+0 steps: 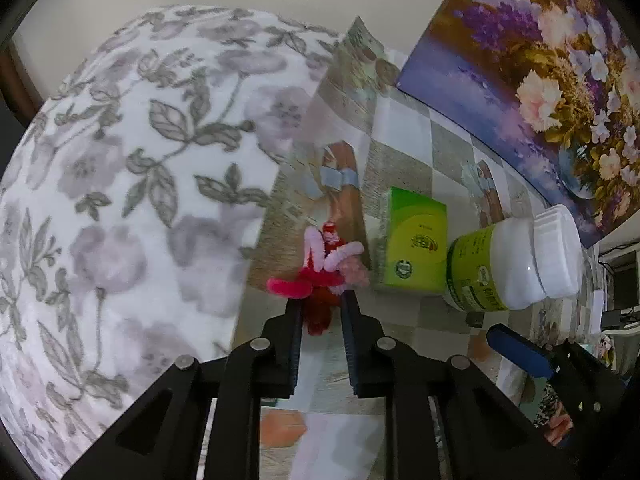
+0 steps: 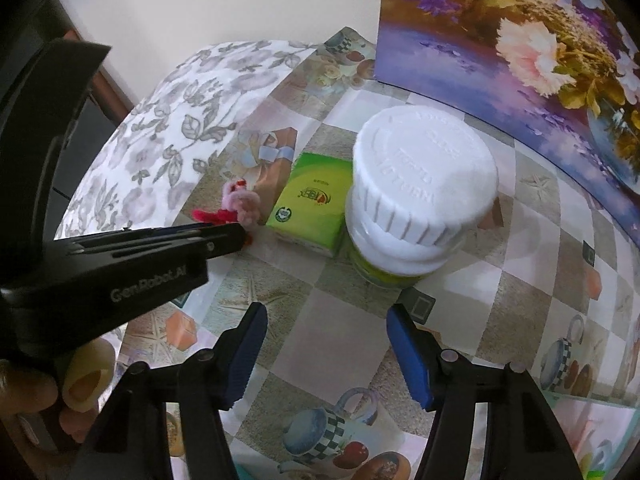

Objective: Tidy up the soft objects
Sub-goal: 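Close the left tool on the red-and-pink pipe-cleaner flower, then lift the pipe-cleaner flower with the left tool and carry it over the tray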

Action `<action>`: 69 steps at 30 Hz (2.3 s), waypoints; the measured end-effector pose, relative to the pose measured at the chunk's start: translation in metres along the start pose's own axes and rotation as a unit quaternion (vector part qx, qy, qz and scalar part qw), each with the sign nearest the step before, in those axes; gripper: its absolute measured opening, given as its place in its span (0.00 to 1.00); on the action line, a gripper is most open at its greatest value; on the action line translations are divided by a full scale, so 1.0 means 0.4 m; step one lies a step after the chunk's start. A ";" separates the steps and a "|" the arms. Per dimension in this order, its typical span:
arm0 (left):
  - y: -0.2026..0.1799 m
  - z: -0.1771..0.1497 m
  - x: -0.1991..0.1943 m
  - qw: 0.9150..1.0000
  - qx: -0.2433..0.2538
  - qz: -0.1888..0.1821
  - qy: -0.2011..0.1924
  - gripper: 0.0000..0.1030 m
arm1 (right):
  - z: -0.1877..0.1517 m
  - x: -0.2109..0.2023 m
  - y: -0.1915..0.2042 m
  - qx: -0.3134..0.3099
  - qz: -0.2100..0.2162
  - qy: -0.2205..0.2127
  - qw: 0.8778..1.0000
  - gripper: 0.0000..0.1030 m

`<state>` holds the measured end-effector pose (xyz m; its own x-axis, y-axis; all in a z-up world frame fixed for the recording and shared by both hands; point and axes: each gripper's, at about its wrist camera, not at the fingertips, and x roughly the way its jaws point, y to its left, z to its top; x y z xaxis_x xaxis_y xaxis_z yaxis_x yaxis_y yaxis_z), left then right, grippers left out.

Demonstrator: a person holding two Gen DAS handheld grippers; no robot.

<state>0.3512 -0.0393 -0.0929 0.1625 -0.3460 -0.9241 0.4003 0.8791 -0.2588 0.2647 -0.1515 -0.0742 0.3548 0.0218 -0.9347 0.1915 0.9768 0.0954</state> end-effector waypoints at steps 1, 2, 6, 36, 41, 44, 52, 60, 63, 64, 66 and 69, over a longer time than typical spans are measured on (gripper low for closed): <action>0.007 -0.001 -0.005 1.000 -0.001 0.003 -0.004 0.18 | 0.002 -0.001 0.002 0.000 0.004 -0.001 1.000 0.60; 0.016 -0.004 -0.011 1.000 -0.003 0.006 -0.008 0.18 | 0.002 -0.004 0.004 -0.001 0.008 -0.003 1.000 0.60; 0.061 -0.014 -0.031 1.000 -0.017 0.003 -0.021 0.17 | 0.013 -0.012 0.023 -0.012 0.018 -0.010 1.000 0.55; 0.124 -0.050 -0.072 0.999 -0.011 -0.011 -0.046 0.12 | 0.121 0.058 0.069 -0.022 -0.057 -0.029 0.998 0.50; 0.123 -0.049 -0.067 0.999 -0.008 -0.009 -0.045 0.12 | 0.127 0.068 0.073 -0.018 -0.062 -0.025 0.998 0.53; 0.123 -0.048 -0.067 0.999 -0.008 -0.010 -0.045 0.12 | 0.127 0.076 0.080 -0.022 -0.070 -0.023 0.997 0.56; 0.123 -0.046 -0.055 0.999 -0.007 -0.008 -0.040 0.12 | 0.124 0.100 0.083 -0.021 -0.075 -0.011 0.997 0.57; 0.126 -0.053 -0.054 0.999 -0.010 -0.006 -0.037 0.12 | 0.110 0.097 0.081 -0.017 -0.060 -0.011 0.998 0.54; 0.125 -0.065 -0.060 0.999 -0.012 -0.006 -0.037 0.12 | 0.096 0.080 0.080 -0.012 -0.051 -0.010 0.999 0.54; 0.126 -0.071 -0.063 0.999 -0.013 -0.007 -0.037 0.12 | 0.090 0.072 0.078 -0.010 -0.048 -0.010 0.999 0.54; 0.129 -0.085 -0.071 0.999 -0.016 -0.008 -0.037 0.12 | 0.079 0.057 0.079 -0.009 -0.042 -0.011 0.999 0.54; 0.130 -0.107 -0.084 0.999 -0.022 -0.013 -0.036 0.12 | 0.052 0.020 0.081 -0.013 -0.033 -0.017 0.999 0.54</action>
<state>0.3279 0.0320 -0.0873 0.2178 -0.3912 -0.8942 0.3650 0.8823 -0.2971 0.2929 -0.1243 -0.0714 0.3727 -0.0492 -0.9266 0.1919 0.9811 0.0251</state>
